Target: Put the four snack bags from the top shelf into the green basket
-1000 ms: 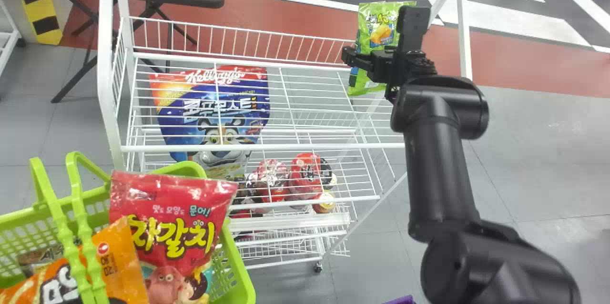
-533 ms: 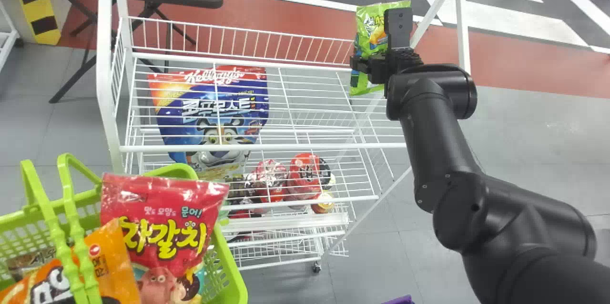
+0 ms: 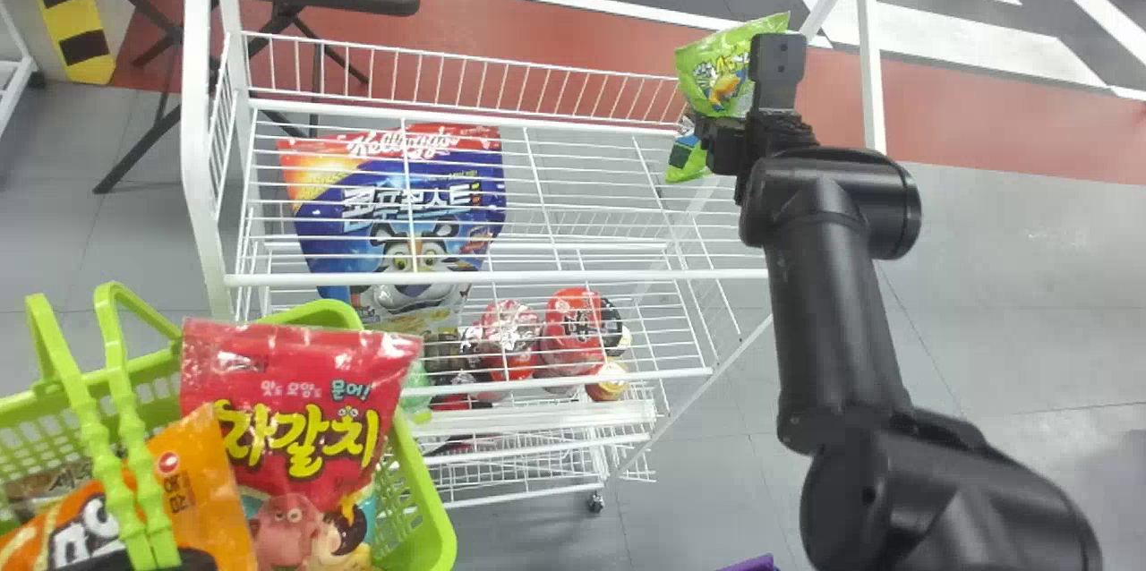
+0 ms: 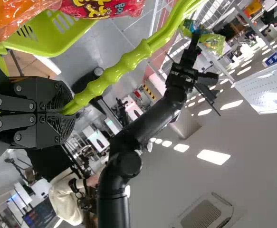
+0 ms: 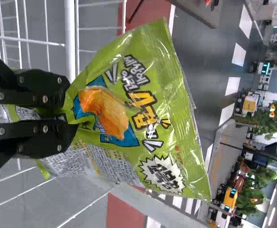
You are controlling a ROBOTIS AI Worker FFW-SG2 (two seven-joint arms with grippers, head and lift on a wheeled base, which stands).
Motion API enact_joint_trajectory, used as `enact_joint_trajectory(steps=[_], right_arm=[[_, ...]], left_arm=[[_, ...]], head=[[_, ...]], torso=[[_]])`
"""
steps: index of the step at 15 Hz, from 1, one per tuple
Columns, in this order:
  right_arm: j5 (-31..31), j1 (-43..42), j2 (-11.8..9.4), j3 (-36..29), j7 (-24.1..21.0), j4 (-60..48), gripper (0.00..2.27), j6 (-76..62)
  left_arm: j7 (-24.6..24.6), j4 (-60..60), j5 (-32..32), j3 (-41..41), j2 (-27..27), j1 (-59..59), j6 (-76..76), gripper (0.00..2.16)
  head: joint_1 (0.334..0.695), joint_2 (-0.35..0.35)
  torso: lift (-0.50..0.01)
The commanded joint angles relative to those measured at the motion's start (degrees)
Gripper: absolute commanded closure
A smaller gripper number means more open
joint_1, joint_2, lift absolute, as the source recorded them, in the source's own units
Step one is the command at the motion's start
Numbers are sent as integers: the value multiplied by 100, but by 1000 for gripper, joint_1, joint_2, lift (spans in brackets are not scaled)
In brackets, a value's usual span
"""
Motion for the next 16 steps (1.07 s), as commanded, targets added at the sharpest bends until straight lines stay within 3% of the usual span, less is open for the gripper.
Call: enact_joint_trajectory(steps=[1,6,8,10,12,16], right_arm=[[-766,880,-3,38,115,-1880,2256,1093],[-2462,2409,-3,82,255,-5721,2256,4309],[-3051,2840,5,355,264,-6749,2256,5470],[-3605,3060,76,750,317,-7277,2256,5763],[-4088,3068,120,1119,317,-7444,2256,5763],[-4528,2937,418,2033,308,-7496,2256,5763]], left_arm=[[-66,5,11,49,0,-17,0,2148],[-66,5,-6,76,0,-175,88,2148],[-66,14,-6,67,0,-255,123,2148],[-66,14,-15,67,0,-290,158,2148],[-66,23,-15,49,0,-316,158,2148],[-66,5,-41,-65,-9,-422,369,2148]], head=[[695,-350],[695,-350],[695,-296],[695,-235],[695,-123],[695,36]], torso=[[-3],[-3],[-3],[-3],[-3],[-3]])
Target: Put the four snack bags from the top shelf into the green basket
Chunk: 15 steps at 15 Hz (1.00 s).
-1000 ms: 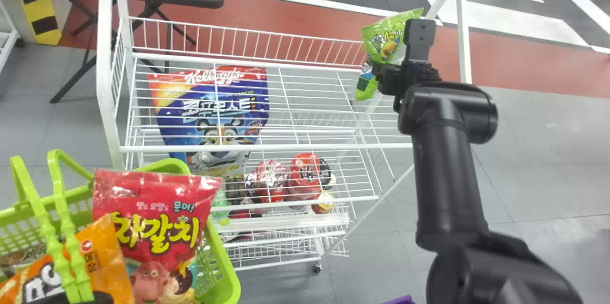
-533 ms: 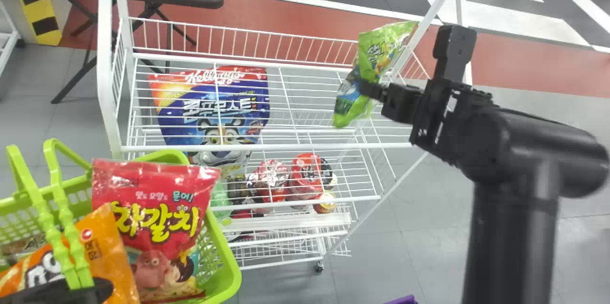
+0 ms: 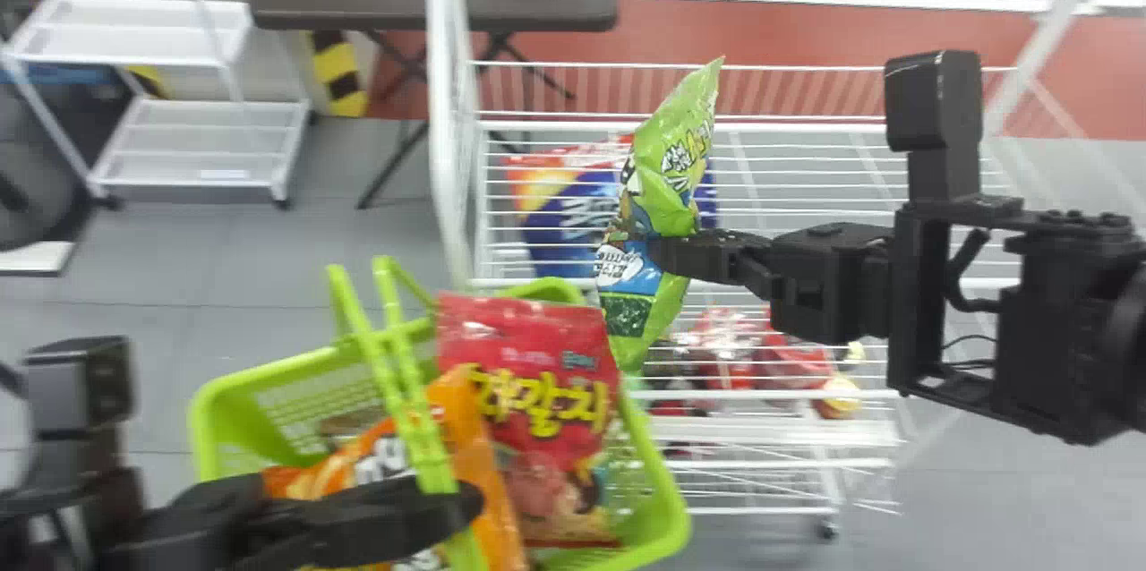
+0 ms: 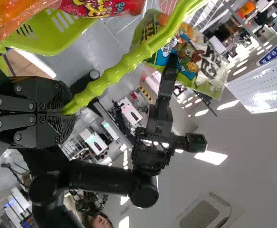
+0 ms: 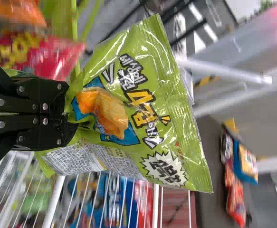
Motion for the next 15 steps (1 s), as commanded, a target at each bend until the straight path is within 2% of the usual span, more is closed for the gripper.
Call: enact_joint_trajectory(steps=[1,3,5,10,15], right_arm=[[-96,-76,165,581,0,51,2256,65],[-132,-85,252,967,-26,191,2256,65],[-149,-5,252,1161,-44,200,2256,65],[-255,311,191,1257,-35,305,2256,65],[-281,390,191,1257,-9,560,2256,65]], left_arm=[[-66,-10,-8,-66,-3,-107,139,2148],[-66,-10,-17,-75,-3,-221,262,2148],[-66,-10,-17,-22,-3,-353,279,2148],[-66,-10,176,259,-12,-652,736,2148],[-66,-10,326,391,-38,-652,824,2148]], head=[[695,107],[695,166],[695,246],[695,317],[695,343]], torso=[[-3],[-3],[-3],[-3],[-3]])
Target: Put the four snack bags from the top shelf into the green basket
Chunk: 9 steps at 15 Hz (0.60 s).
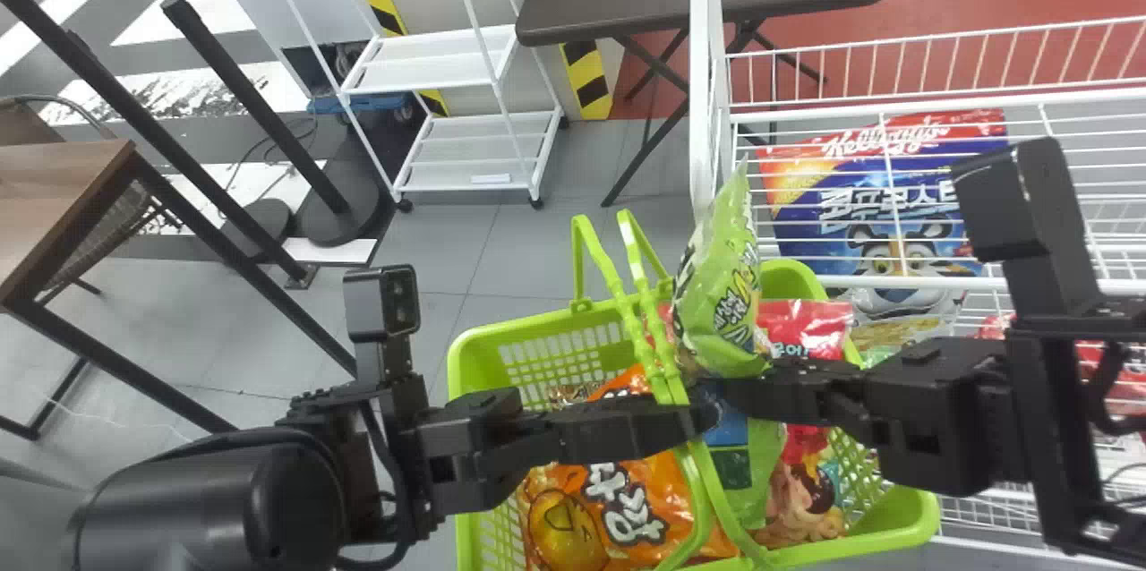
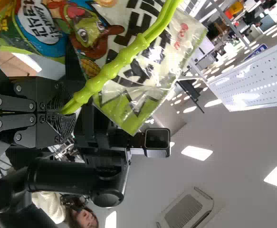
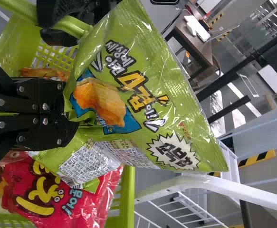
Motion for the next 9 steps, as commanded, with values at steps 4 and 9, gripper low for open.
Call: enact_joint_trajectory(steps=[4,9], right_arm=[[113,-217,-7,0,175,619,2256,65],[113,-621,55,316,457,1243,2256,65]], left_arm=[[-66,37,196,228,-66,0,76,2148],[-66,46,371,184,-101,0,147,2148]], head=[[695,347],[695,350]], torso=[[-3],[-3]])
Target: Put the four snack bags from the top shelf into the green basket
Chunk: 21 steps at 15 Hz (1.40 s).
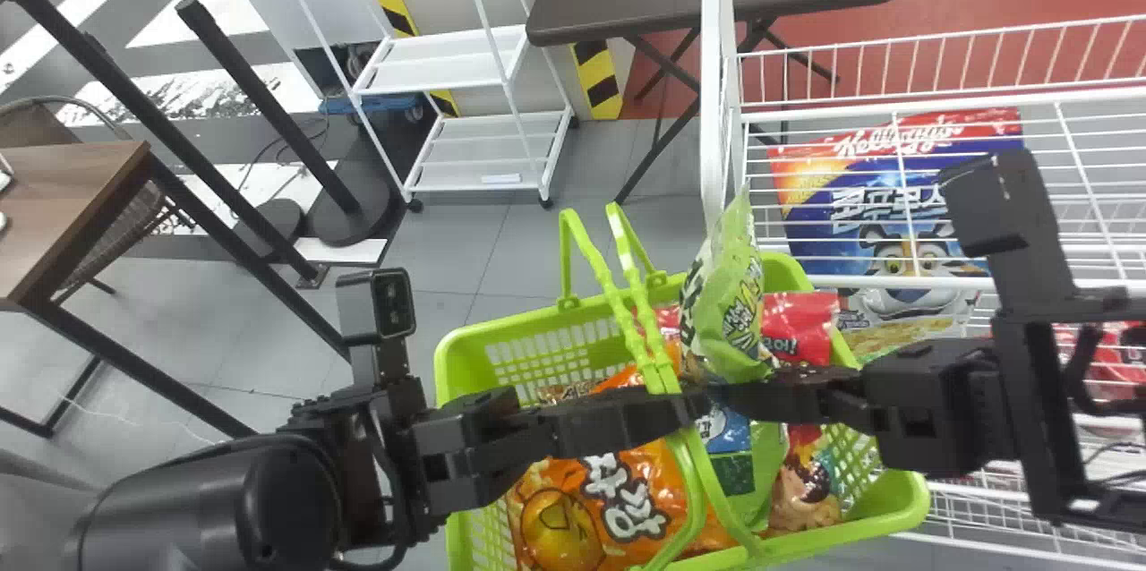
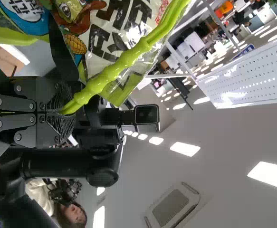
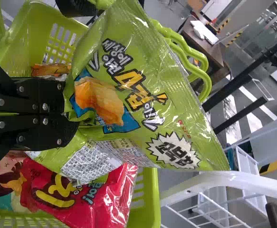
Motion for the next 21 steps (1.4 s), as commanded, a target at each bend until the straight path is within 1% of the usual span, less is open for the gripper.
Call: enact_joint_trajectory(steps=[1,2,3,4,5,6,8,9,13,17,19,20,21], right_arm=[[20,-255,38,353,15,571,2256,65],[187,-326,47,555,41,615,2256,65],[389,-317,56,687,173,597,2162,65],[573,-246,47,766,173,474,1781,65],[776,-185,29,836,164,219,799,65],[943,-106,3,871,164,78,-2,65],[1013,-9,-23,739,173,-194,-1,65],[1039,61,-50,528,252,-431,56,65],[890,228,-50,-438,612,-1126,90,65],[116,246,65,-1748,832,-1433,97,65],[29,255,91,-2170,1025,-1477,97,65],[-42,351,108,-2372,1113,-1460,97,65],[-24,545,100,-2521,1113,-1460,97,65]], left_arm=[[-66,-4,79,-22,-54,0,179,2148],[-66,-13,88,-31,-81,0,179,2148],[-66,-13,79,-31,-81,9,179,2148],[-66,-4,79,-5,-81,18,179,2148],[-66,-4,97,22,-81,35,179,2148],[-66,-4,114,57,-81,44,179,2148],[-66,5,114,101,-81,53,179,2148],[-66,5,114,127,-72,53,162,2148],[-66,75,132,224,-72,44,162,2148],[-66,93,158,285,-72,44,144,2148],[-66,119,158,312,-72,44,144,2148],[-66,146,176,329,-72,44,144,2148],[-66,163,194,347,-72,44,127,2148]], head=[[695,350],[695,350],[695,350],[695,350],[695,350],[695,350],[695,350],[695,350],[695,350],[695,279],[695,240],[695,222],[695,190]], torso=[[-3],[-3],[-3],[-3],[-3],[-3],[-3],[-3],[-3],[-3],[-3],[-3],[-3]])
